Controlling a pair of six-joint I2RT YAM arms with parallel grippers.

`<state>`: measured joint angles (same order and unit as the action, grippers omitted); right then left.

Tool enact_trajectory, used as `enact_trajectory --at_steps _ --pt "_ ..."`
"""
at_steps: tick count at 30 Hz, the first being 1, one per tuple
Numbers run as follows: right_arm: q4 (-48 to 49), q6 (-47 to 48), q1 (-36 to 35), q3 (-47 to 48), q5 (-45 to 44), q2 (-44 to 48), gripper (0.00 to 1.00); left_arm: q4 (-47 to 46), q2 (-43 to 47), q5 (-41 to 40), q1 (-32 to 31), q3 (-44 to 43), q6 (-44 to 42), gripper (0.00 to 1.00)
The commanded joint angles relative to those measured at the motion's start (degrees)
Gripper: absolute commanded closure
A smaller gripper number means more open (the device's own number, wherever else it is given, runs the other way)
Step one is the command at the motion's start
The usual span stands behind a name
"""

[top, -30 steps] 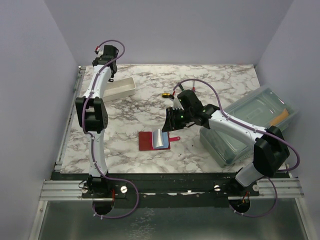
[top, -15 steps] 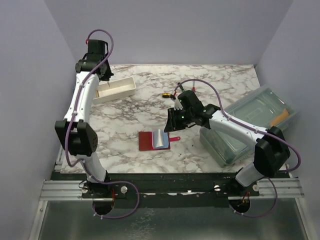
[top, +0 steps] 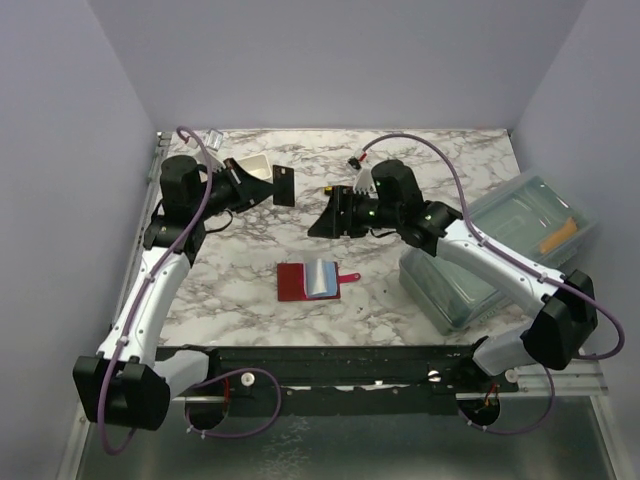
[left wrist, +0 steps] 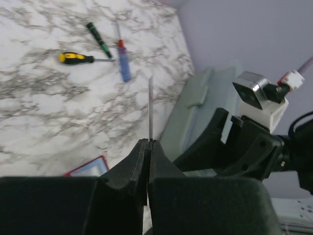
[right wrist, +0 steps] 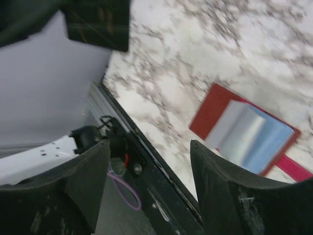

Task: Put the credit cards into the card holder
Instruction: Pick up the credit card from the storage box.

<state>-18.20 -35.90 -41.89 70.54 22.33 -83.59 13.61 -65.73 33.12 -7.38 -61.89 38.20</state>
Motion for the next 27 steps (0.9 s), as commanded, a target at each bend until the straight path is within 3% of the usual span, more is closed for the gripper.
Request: enact_trajectory --at_steps 1,7,12,19,20,21,24,27 --pt "12.0 -6.6 0.2 2.3 5.0 2.6 0.29 -23.4 5.3 11.9 -0.8 7.1 15.5 1.00" --pt "20.1 -9.2 1.0 1.0 6.6 4.7 0.31 -29.9 7.0 14.5 -3.2 10.5 20.4 1.00" --pt "28.1 -12.7 2.6 -3.0 9.9 6.4 0.44 -33.1 7.3 15.6 -4.9 12.2 23.1 1.00" --pt "32.8 -14.1 3.2 -6.1 12.6 7.6 0.98 -38.8 6.6 17.5 -6.0 14.7 28.5 1.00" --pt "33.2 -14.1 3.3 -6.3 13.3 7.5 0.99 -39.5 6.3 17.7 -6.2 14.7 29.2 1.00" --pt "33.9 -14.3 3.3 -6.7 13.7 7.5 1.00 -39.9 5.9 18.0 -6.2 14.7 30.0 0.98" --pt "36.1 -15.0 3.4 -7.7 16.3 7.4 1.00 -42.6 4.5 19.5 -6.2 15.1 32.8 0.74" --pt "36.9 -15.6 3.4 -8.1 18.0 7.1 1.00 -45.5 3.5 20.4 -6.2 15.6 35.0 0.73"
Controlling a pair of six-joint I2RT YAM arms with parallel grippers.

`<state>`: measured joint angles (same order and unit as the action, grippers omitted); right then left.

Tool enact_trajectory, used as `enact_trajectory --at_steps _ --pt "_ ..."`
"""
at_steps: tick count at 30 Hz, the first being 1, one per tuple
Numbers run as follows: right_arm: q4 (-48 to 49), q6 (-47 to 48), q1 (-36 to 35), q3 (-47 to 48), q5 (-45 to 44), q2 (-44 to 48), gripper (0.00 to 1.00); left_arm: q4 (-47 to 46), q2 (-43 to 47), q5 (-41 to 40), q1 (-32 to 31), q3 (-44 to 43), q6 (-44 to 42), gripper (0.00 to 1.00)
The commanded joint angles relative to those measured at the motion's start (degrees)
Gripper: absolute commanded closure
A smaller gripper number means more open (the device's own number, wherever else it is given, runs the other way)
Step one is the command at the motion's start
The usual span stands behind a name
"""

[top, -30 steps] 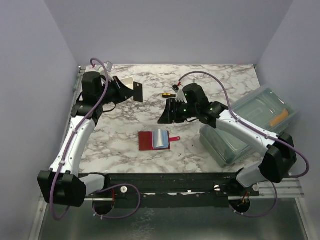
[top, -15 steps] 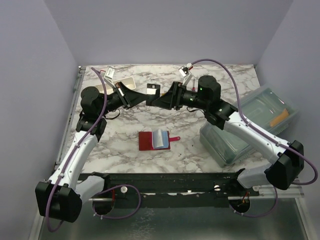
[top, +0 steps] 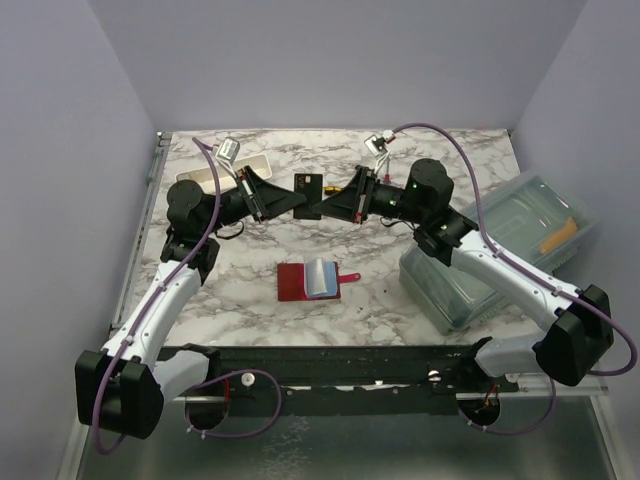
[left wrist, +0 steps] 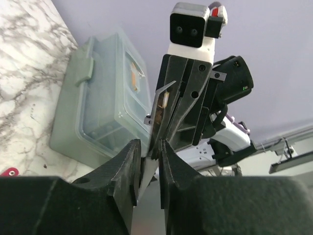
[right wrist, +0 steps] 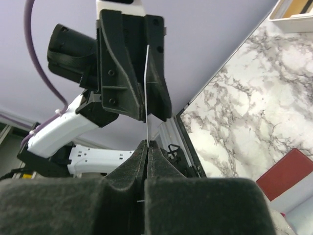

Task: Put the credit cards into the card holder
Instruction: Pick up the credit card from the storage box, then insert the credit card into the card holder.

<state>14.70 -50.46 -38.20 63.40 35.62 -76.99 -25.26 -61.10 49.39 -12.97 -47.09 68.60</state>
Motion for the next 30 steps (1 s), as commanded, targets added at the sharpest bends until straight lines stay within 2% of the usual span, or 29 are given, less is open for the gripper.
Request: enact_trajectory --at_steps 1,2,3,6,7,8,9,11,12,14,16,18,23,27,30 --pt "4.3 -1.2 -0.2 -1.2 5.1 0.4 1.00 -7.1 -1.2 4.4 -0.6 0.8 4.8 0.72" --pt "4.7 -1.3 -0.2 -1.4 5.6 0.4 1.00 -7.4 -1.3 4.5 -0.7 0.9 4.8 0.72" --pt "4.9 -1.5 -0.3 -1.5 5.9 0.3 1.00 -7.8 -1.4 4.8 -0.6 0.9 4.8 0.77" --pt "4.0 -1.1 -0.2 -2.0 5.6 0.6 1.00 -8.1 -1.4 4.9 -0.6 1.0 4.6 0.98" --pt "1.5 0.0 -0.2 -1.7 4.7 0.8 0.98 -7.9 -1.4 5.0 -0.6 1.1 4.2 1.00" --pt "-3.5 1.9 -0.2 -0.7 2.6 0.8 0.87 -6.4 -1.6 5.1 -0.6 1.1 3.2 1.00" --pt "-10.4 4.2 -0.2 0.8 -0.3 0.4 0.72 -2.6 -1.7 5.0 -0.5 0.9 1.2 1.00" --pt "-24.8 10.1 -0.2 3.6 -6.3 -1.2 0.53 10.8 -1.9 3.5 -0.6 -0.7 -7.2 1.00" --pt "-29.7 12.4 -0.2 3.8 -8.4 -1.9 0.50 19.2 -2.0 1.9 -0.6 -2.0 -12.1 1.00" --pt "-33.3 14.4 -0.3 1.3 -10.6 -2.3 0.47 35.3 -2.8 -2.7 -0.6 -5.5 -21.9 1.00" --pt "-34.1 15.2 -0.6 -2.2 -10.4 -2.5 0.41 46.9 -4.1 -7.2 -0.6 -7.9 -29.2 1.00" --pt "-35.2 15.8 -1.8 -4.3 -10.2 -4.5 0.37 53.3 -5.5 -9.6 -0.7 -8.3 -32.8 1.00" --pt "-34.7 15.8 -6.9 -5.2 -12.6 -12.2 0.32 55.2 -5.6 -10.8 -1.4 -4.4 -32.9 1.00" --pt "-29.4 15.1 -7.1 -7.3 -12.8 -14.5 0.19 56.5 -5.5 -13.6 -1.7 -2.8 -32.5 1.00" --pt "-27.2 15.1 -7.1 -6.6 -12.5 -16.9 0.17 57.9 -5.1 -15.5 -1.7 -2.7 -32.8 1.00"
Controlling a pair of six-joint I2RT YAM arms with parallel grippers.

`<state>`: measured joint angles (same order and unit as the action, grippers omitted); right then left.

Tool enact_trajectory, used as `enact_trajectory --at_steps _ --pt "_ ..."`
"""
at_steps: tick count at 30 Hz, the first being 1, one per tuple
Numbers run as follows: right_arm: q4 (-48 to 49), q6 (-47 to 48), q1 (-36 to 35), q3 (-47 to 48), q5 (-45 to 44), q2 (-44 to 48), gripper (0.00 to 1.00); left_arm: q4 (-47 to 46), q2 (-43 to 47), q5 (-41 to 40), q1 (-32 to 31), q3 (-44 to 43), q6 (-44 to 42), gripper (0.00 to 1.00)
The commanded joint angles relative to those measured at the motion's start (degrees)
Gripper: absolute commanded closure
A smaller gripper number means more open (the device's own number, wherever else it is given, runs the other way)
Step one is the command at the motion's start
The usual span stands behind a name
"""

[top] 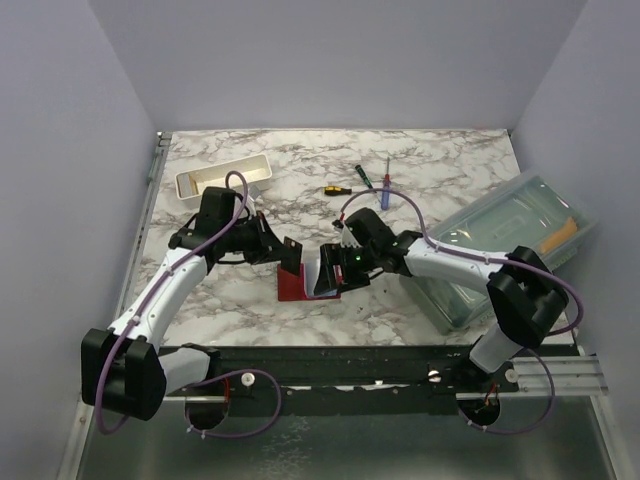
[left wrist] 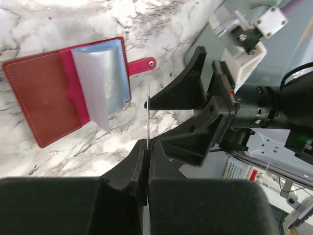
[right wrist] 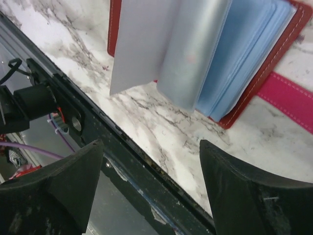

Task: Put the credit cards into the card holder
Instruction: Insert the credit card into the card holder.

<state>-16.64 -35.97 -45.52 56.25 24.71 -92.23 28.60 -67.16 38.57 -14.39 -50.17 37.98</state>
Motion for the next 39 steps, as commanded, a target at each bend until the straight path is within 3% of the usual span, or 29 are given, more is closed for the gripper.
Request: enact_trajectory --at_steps 1,10,14,18,22,26,28,30,31,35,39 --pt "4.9 0.4 0.3 0.7 -1.5 -2.5 0.17 4.6 1.2 -5.4 -0.3 0.2 -2.3 1.00" --pt "12.3 1.9 0.3 0.2 -1.8 -6.2 0.10 6.2 1.6 -10.1 -0.3 -2.0 -1.5 1.00" --pt "15.9 1.5 0.4 -1.8 -0.9 -6.4 0.13 2.7 -2.8 -9.0 -0.4 -2.8 0.9 1.00" --pt "16.1 0.3 0.4 -4.8 -3.6 -2.7 0.31 1.2 -10.3 -6.9 -3.1 -7.1 2.3 1.00" --pt "8.4 2.9 0.3 -3.8 -4.0 -1.6 0.43 1.2 -13.9 -12.6 -9.0 -10.7 4.0 1.00" --pt "10.5 1.3 0.4 -8.6 -5.3 2.4 0.55 2.0 -17.8 -17.2 -14.5 -13.8 5.6 1.00" --pt "11.3 1.0 0.4 -9.7 -5.9 3.1 0.69 5.1 -19.9 -23.0 -18.7 -17.0 5.3 1.00" --pt "11.4 0.2 0.4 -10.0 -7.5 3.2 0.93 9.1 -22.5 -29.4 -22.2 -20.6 4.8 1.00" --pt "11.4 -0.3 0.4 -10.3 -8.5 3.5 0.99 11.3 -23.9 -32.3 -23.6 -22.5 4.7 1.00" --pt "13.0 -3.8 0.3 -13.3 -10.6 6.3 1.00 18.2 -28.7 -41.8 -27.8 -28.2 4.9 1.00" --pt "13.2 -4.3 0.3 -14.4 -9.9 7.0 1.00 20.3 -31.0 -44.7 -29.8 -29.3 5.6 1.00"
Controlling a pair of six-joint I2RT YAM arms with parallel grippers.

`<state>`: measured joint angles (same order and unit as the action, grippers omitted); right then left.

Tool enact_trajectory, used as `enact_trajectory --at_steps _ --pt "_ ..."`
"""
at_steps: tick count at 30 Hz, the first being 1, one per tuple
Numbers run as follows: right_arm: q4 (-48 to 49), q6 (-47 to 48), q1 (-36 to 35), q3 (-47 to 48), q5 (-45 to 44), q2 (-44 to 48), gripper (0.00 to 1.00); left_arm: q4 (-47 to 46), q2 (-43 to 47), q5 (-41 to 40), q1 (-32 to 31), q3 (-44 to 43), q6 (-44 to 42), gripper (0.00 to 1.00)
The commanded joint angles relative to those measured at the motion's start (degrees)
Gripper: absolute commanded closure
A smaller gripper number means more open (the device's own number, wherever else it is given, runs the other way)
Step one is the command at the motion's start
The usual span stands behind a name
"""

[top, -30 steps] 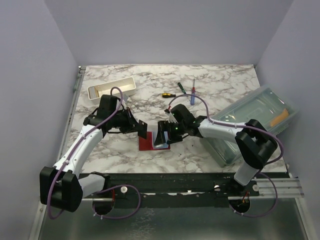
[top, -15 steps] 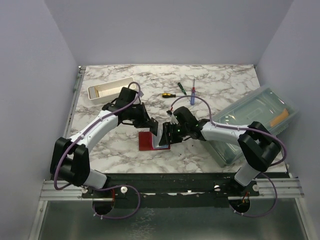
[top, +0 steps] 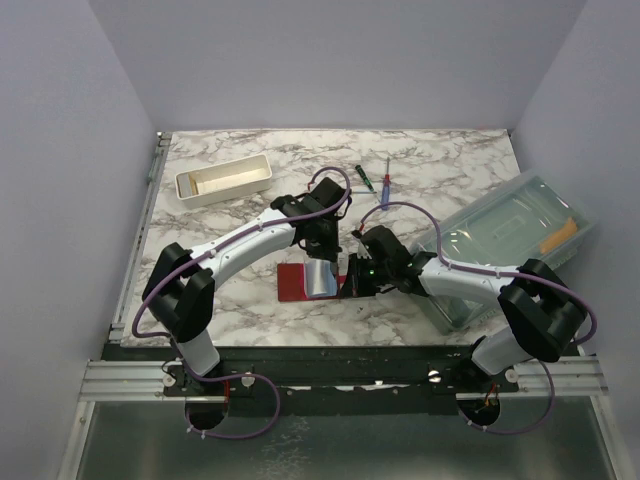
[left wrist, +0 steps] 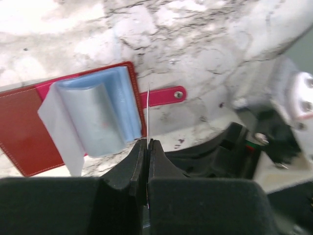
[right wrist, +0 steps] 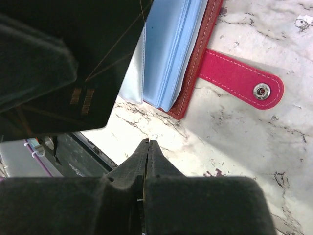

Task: Put the credit cards into the card holder
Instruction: Insert the credit card into the card holder.

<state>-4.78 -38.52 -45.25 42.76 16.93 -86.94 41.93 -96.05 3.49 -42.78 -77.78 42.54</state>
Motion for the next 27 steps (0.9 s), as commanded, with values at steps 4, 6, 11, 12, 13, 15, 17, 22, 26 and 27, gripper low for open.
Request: enact_trajectory --at_steps 4,6,11,12,13,15,17,22,26,27 --pt "-1.0 -2.3 0.1 -0.6 -3.8 1.9 1.00 7.7 -4.1 -11.1 -3.1 -2.0 1.5 1.00" --pt "-0.4 -2.2 0.1 -0.9 -2.8 2.0 1.00 7.6 -4.9 -11.1 -3.4 -1.9 2.0 1.00" --pt "0.3 -1.1 0.1 0.0 -1.3 0.3 1.00 7.5 -6.8 -10.8 -4.2 -2.8 2.2 1.00" --pt "0.4 -1.0 0.1 0.4 -1.0 -0.1 1.00 7.5 -7.1 -10.9 -4.3 -2.9 2.3 1.00" --pt "0.6 -1.0 0.1 0.5 -0.8 -0.5 1.00 7.5 -7.4 -11.0 -4.5 -2.9 2.4 1.00" --pt "1.1 -1.0 0.1 0.8 -0.4 -0.9 1.00 7.9 -8.0 -11.8 -4.9 -3.3 3.0 1.00" --pt "1.2 -0.9 0.1 1.0 -0.3 -0.9 1.00 8.9 -8.1 -13.7 -5.5 -3.5 4.0 1.00" --pt "1.0 -0.5 0.1 1.9 0.3 -1.6 1.00 11.5 -8.6 -17.8 -6.1 -3.5 4.7 1.00" --pt "2.3 -1.0 0.1 2.6 1.9 -2.7 1.00 12.7 -8.2 -19.2 -6.1 -2.4 4.1 1.00" --pt "2.9 -1.2 0.1 2.8 2.6 -3.0 1.00 12.8 -7.6 -19.6 -6.1 -1.9 4.1 1.00"
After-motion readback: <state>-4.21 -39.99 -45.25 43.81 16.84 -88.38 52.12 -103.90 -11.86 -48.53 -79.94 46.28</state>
